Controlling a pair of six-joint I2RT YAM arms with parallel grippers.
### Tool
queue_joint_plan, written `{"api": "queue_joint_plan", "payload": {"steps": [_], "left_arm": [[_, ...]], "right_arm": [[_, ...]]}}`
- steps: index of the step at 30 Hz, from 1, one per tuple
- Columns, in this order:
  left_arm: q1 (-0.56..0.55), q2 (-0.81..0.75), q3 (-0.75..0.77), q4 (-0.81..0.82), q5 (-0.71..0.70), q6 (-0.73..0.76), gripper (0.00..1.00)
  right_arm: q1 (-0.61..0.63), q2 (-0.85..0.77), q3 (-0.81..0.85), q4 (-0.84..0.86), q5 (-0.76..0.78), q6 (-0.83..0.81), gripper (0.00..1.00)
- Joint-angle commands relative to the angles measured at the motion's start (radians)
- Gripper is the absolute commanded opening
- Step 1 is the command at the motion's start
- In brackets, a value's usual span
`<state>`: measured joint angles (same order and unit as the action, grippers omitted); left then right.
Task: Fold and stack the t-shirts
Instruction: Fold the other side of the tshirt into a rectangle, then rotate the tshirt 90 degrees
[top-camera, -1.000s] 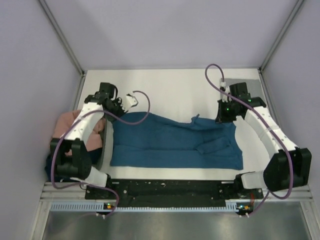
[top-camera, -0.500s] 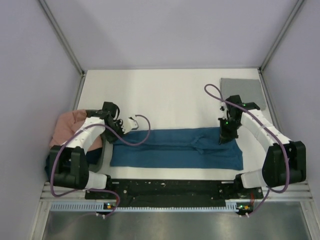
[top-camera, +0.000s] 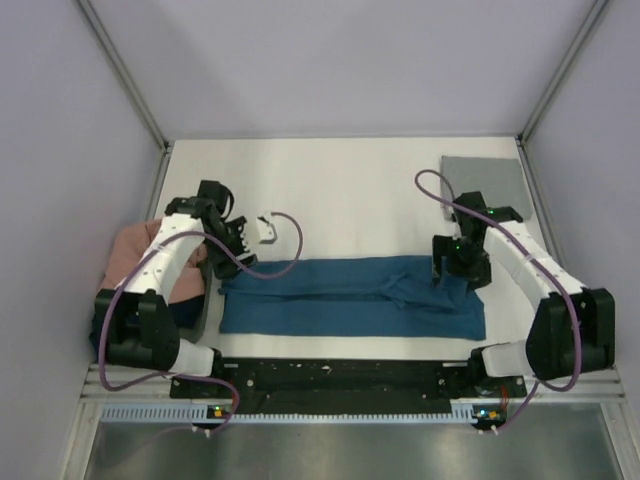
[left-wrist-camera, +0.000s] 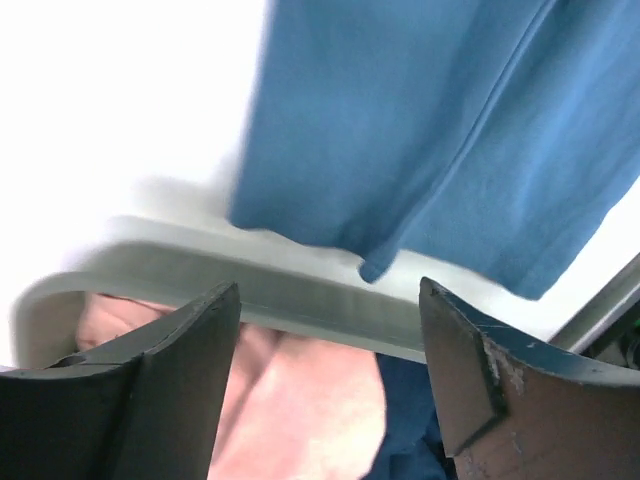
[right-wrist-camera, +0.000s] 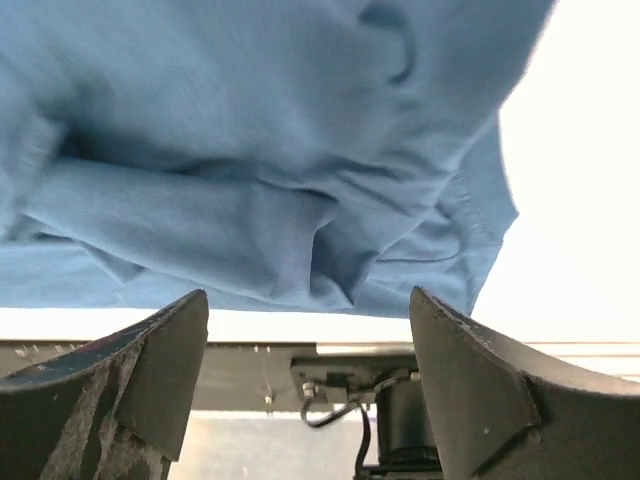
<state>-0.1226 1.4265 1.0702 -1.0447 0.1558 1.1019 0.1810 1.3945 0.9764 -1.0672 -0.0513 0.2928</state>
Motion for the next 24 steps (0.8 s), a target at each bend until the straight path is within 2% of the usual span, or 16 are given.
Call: {"api": "queue_joint_plan", "payload": {"steps": [1, 2, 3, 4, 5, 6, 8, 9, 10, 13, 15, 17, 19, 21, 23, 24], "left_arm": [[0.029, -0.080, 0.191, -0.131, 0.361, 0.018, 0.75], [0.029, -0.075, 0.168, -0.074, 0.382, -0.025, 0.67], [0.021, -0.066, 0.133, 0.054, 0.345, -0.110, 0.41], [0.014, -0.042, 0.084, 0.155, 0.279, -0.161, 0.22], [0.014, -0.008, 0.067, 0.211, 0.202, -0.196, 0.18], [0.014, 0.029, 0.065, 0.233, 0.139, -0.224, 0.18], [0.015, 0.113, 0.094, 0.233, 0.042, -0.270, 0.33], [0.014, 0.153, 0.088, 0.265, -0.013, -0.284, 0.46], [0.009, 0.173, 0.079, 0.291, -0.033, -0.286, 0.53], [-0.003, 0.209, 0.048, 0.356, -0.045, -0.255, 0.64], [-0.008, 0.241, 0.040, 0.380, -0.065, -0.240, 0.67], [-0.008, 0.268, 0.024, 0.405, -0.087, -0.232, 0.67], [-0.009, 0.284, -0.007, 0.417, -0.093, -0.226, 0.58], [-0.009, 0.278, -0.044, 0.414, -0.069, -0.224, 0.36], [-0.009, 0.246, -0.091, 0.397, -0.027, -0.212, 0.14], [-0.009, 0.226, -0.120, 0.393, -0.013, -0.209, 0.08]], "right_arm": [[-0.041, -0.160, 0.126, 0.134, 0.117, 0.031, 0.80], [-0.082, -0.152, 0.119, 0.188, 0.093, 0.028, 0.74], [-0.121, -0.129, 0.105, 0.229, 0.071, 0.026, 0.66], [-0.164, -0.100, 0.096, 0.257, 0.058, 0.025, 0.59], [-0.176, -0.063, 0.093, 0.269, 0.057, 0.013, 0.58], [-0.205, -0.034, 0.087, 0.286, 0.062, -0.003, 0.60], [-0.212, 0.017, 0.073, 0.329, 0.067, -0.015, 0.69], [-0.213, 0.040, 0.067, 0.345, 0.071, -0.017, 0.69], [-0.215, 0.061, 0.059, 0.366, 0.079, -0.014, 0.69], [-0.216, 0.125, 0.044, 0.398, 0.088, -0.006, 0.64], [-0.216, 0.164, 0.035, 0.429, 0.071, -0.010, 0.52], [-0.216, 0.208, 0.038, 0.450, 0.026, -0.033, 0.29], [-0.216, 0.248, 0.050, 0.463, -0.028, -0.053, 0.11], [-0.203, 0.284, 0.067, 0.475, -0.071, -0.066, 0.00], [-0.158, 0.320, 0.105, 0.475, -0.070, -0.081, 0.00], [-0.141, 0.339, 0.126, 0.475, -0.064, -0.086, 0.00]]}}
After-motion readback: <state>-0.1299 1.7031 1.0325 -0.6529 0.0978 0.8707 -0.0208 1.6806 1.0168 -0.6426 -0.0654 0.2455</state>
